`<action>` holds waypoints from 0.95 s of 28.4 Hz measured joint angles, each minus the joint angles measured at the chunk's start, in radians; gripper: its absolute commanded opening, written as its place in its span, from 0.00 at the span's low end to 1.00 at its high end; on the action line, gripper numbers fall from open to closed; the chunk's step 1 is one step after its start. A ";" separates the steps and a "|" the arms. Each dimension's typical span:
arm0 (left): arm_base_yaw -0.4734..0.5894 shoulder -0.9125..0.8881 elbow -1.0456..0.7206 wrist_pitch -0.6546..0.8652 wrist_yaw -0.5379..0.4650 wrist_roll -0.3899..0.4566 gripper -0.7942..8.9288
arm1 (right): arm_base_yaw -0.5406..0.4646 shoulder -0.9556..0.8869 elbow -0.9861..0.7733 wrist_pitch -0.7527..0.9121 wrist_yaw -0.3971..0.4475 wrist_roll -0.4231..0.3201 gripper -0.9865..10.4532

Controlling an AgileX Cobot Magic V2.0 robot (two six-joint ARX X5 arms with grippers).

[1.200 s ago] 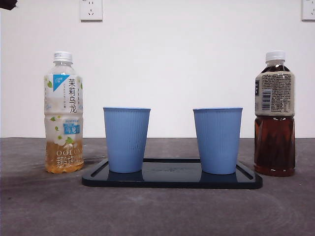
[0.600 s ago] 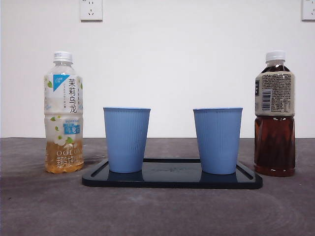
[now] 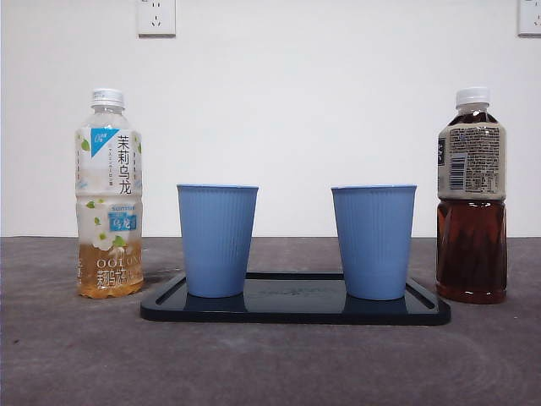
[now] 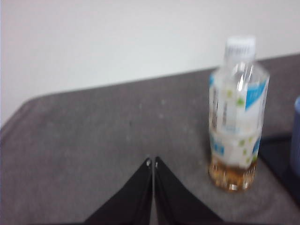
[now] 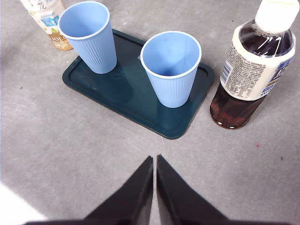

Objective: Pour the drink into the cup

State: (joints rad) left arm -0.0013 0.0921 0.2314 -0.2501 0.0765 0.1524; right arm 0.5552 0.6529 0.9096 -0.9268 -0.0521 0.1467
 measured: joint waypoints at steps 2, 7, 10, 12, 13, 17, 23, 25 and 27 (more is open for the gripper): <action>0.004 -0.034 -0.058 0.000 0.000 0.000 0.09 | 0.000 0.000 0.000 0.000 0.000 0.000 0.09; 0.006 -0.086 -0.153 0.000 0.000 0.000 0.09 | 0.000 0.000 0.000 0.000 0.000 0.000 0.09; 0.006 -0.086 -0.176 0.011 0.000 0.002 0.09 | 0.000 0.000 0.000 0.000 0.000 0.000 0.09; 0.006 -0.087 -0.179 0.019 -0.001 0.005 0.09 | 0.000 0.000 0.000 0.000 0.000 0.000 0.09; 0.006 -0.087 -0.180 0.020 -0.001 0.006 0.09 | 0.000 0.000 0.000 0.001 0.000 0.000 0.09; 0.006 -0.087 -0.180 0.021 -0.001 0.007 0.09 | 0.000 0.000 0.000 0.001 0.000 0.000 0.09; 0.006 -0.087 -0.180 0.021 0.000 0.007 0.09 | 0.000 0.000 0.000 0.001 0.000 0.000 0.09; 0.006 -0.087 -0.180 0.021 0.000 0.007 0.09 | 0.000 0.000 0.000 0.001 0.000 0.000 0.09; 0.006 -0.087 -0.180 0.021 0.000 0.007 0.09 | 0.000 0.000 0.000 0.001 0.000 0.000 0.09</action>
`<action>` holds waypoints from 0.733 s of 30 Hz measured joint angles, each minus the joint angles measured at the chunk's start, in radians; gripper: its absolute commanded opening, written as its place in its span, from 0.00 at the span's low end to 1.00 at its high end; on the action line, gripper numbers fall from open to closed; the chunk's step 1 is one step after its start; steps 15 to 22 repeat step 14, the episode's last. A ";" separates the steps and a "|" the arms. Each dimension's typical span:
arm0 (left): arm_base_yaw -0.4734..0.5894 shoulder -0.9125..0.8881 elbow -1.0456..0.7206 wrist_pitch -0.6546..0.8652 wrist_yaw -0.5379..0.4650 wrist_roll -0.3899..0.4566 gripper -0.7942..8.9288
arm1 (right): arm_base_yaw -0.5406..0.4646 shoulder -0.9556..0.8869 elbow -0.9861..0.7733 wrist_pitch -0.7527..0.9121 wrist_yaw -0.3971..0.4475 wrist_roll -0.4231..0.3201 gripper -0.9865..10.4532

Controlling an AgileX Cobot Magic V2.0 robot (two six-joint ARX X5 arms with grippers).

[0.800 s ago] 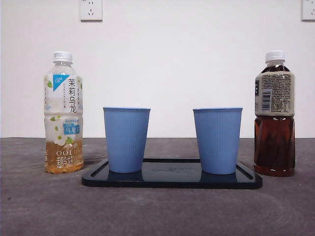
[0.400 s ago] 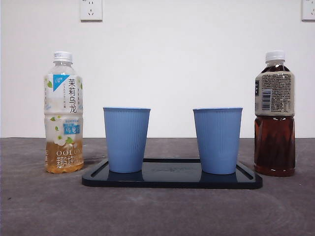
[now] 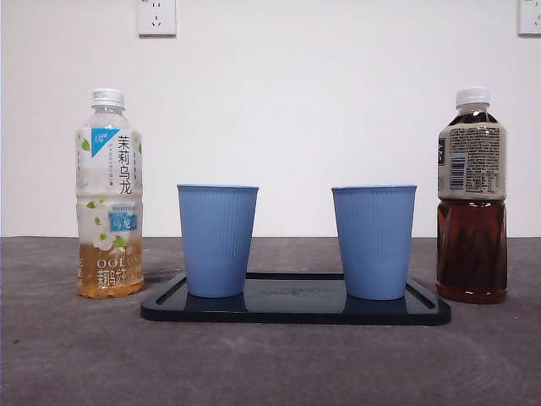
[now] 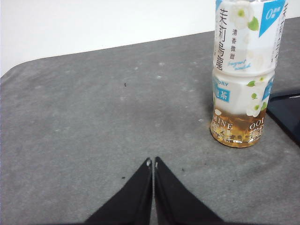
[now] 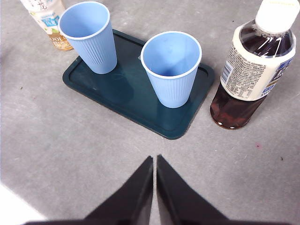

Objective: Pour the drink into the cup

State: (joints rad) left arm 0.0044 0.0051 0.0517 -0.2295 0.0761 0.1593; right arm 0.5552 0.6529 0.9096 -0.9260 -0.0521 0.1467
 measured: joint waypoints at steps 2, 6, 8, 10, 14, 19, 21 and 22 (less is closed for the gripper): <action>0.000 0.000 0.000 0.000 0.000 0.000 0.09 | 0.000 0.000 0.000 0.000 0.000 0.000 0.09; 0.000 0.000 0.000 0.000 0.000 0.000 0.09 | -0.006 -0.018 0.000 0.002 0.003 -0.003 0.09; 0.000 0.000 0.000 0.000 0.000 0.000 0.09 | -0.042 -0.056 -0.001 0.031 0.003 -0.016 0.09; 0.000 0.000 0.000 0.000 0.000 0.000 0.09 | -0.133 -0.108 -0.020 0.163 0.003 -0.023 0.09; 0.000 0.000 0.000 0.001 0.000 0.000 0.09 | -0.344 -0.245 -0.198 0.505 0.000 -0.082 0.09; 0.000 0.000 0.000 0.001 0.000 0.000 0.09 | -0.344 -0.245 -0.198 0.505 0.000 -0.082 0.09; 0.000 0.000 0.000 0.001 0.000 0.000 0.09 | -0.344 -0.245 -0.198 0.505 0.000 -0.082 0.09; 0.000 0.000 0.000 0.001 0.000 0.000 0.09 | -0.344 -0.245 -0.198 0.505 0.000 -0.082 0.09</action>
